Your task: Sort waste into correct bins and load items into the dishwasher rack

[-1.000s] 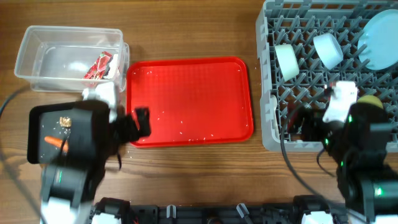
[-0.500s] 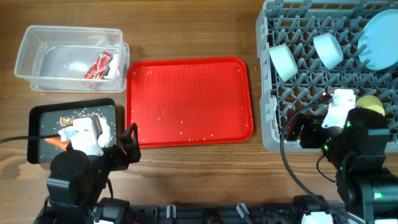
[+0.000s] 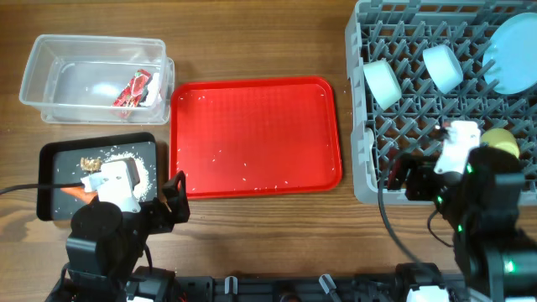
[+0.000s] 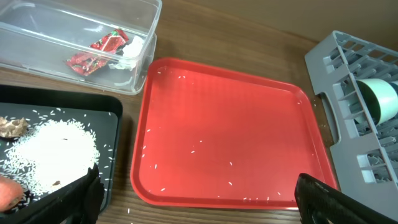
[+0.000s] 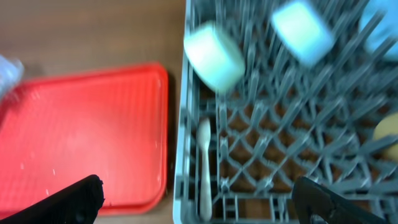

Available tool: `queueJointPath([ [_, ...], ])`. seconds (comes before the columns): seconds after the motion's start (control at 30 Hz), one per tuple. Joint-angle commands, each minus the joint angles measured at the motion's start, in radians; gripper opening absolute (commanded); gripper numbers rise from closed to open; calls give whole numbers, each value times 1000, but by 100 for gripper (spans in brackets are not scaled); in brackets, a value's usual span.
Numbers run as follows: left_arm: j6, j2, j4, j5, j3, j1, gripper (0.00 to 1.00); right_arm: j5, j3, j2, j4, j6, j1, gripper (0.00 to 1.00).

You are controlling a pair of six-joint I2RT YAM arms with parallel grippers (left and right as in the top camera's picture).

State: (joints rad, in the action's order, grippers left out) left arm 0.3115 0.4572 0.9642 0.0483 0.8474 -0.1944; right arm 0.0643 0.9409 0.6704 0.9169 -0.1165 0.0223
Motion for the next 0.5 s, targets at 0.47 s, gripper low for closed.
queueJointPath([
  [0.47,-13,-4,-2,13,-10,0,100,-39,-620,-630,-732,40,-3,100],
])
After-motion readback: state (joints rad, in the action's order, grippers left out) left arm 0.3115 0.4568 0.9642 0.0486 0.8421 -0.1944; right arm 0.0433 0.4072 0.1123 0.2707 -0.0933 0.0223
